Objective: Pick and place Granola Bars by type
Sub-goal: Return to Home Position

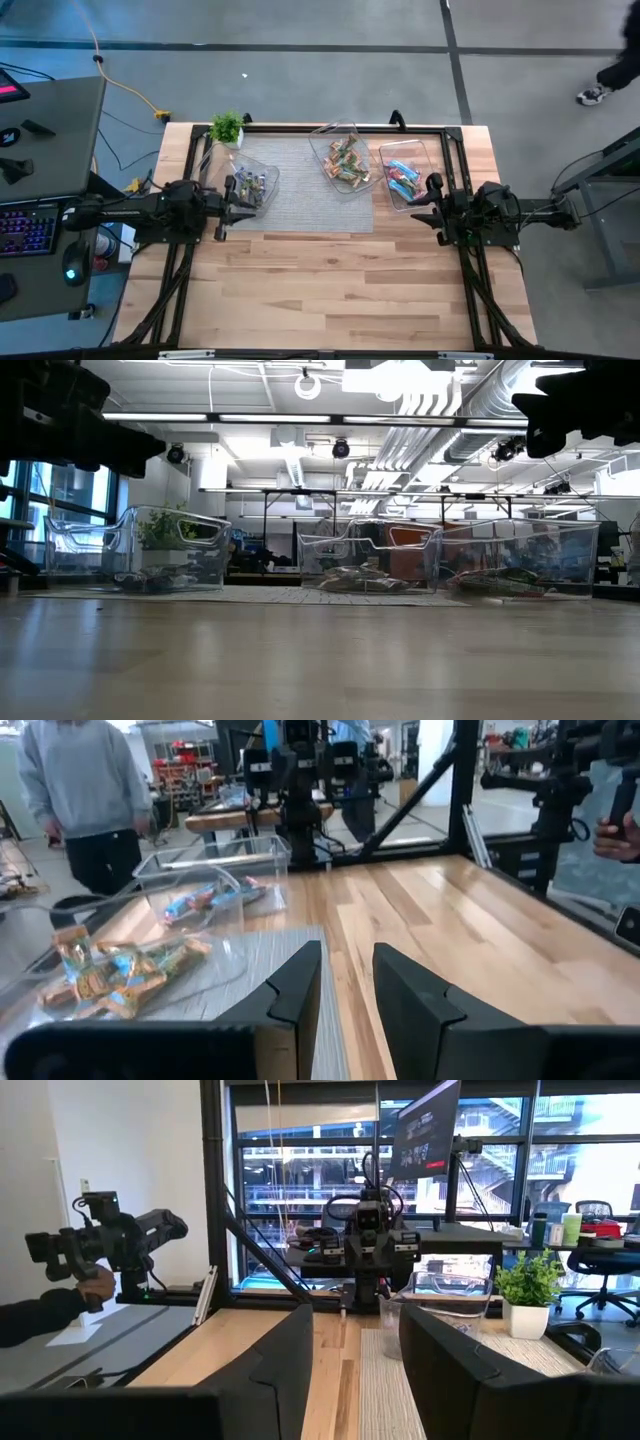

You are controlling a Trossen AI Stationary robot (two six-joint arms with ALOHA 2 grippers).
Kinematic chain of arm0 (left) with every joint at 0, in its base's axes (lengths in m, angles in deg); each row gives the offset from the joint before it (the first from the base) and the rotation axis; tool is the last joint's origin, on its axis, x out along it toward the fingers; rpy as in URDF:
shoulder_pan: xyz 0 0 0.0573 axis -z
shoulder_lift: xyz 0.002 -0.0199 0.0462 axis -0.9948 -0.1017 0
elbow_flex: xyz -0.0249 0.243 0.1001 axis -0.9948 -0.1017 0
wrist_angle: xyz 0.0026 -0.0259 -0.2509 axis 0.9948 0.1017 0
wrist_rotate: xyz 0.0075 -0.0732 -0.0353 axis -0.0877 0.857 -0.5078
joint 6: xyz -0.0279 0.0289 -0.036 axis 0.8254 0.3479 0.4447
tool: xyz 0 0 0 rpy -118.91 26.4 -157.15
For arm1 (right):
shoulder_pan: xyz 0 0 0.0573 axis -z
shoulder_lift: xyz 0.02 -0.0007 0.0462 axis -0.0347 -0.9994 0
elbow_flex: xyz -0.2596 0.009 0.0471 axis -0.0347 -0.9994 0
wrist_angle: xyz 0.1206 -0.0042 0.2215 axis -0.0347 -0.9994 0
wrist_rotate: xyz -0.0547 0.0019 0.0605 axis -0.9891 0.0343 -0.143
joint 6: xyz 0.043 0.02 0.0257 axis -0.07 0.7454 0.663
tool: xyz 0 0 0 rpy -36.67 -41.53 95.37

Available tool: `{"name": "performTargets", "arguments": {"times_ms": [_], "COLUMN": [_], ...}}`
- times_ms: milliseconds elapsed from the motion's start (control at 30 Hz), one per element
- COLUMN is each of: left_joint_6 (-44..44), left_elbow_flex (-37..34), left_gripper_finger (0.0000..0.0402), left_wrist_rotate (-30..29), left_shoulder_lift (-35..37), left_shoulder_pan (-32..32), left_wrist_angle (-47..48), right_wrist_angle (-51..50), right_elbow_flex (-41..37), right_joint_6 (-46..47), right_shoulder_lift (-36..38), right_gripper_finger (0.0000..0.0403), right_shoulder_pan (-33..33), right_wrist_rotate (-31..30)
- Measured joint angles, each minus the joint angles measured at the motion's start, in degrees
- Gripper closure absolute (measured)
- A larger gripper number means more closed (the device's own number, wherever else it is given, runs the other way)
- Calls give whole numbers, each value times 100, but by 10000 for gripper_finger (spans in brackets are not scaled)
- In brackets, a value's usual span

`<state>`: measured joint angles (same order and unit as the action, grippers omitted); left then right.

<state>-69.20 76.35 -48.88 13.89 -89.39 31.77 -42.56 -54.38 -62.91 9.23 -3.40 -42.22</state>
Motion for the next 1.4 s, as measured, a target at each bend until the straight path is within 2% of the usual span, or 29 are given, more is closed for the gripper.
{"name": "performTargets", "arguments": {"times_ms": [367,1400], "left_joint_6": [643,614], "left_elbow_flex": [-7,-9], "left_gripper_finger": [312,312], "left_wrist_rotate": [-7,-22], "left_shoulder_lift": [0,0], "left_shoulder_pan": [1,0], "left_wrist_angle": [376,376], "right_wrist_angle": [0,0], "right_elbow_flex": [0,2], "right_joint_6": [0,2], "right_shoulder_lift": [0,-1], "right_gripper_finger": [269,269], "right_shoulder_pan": [0,0], "right_wrist_rotate": [1,1]}}
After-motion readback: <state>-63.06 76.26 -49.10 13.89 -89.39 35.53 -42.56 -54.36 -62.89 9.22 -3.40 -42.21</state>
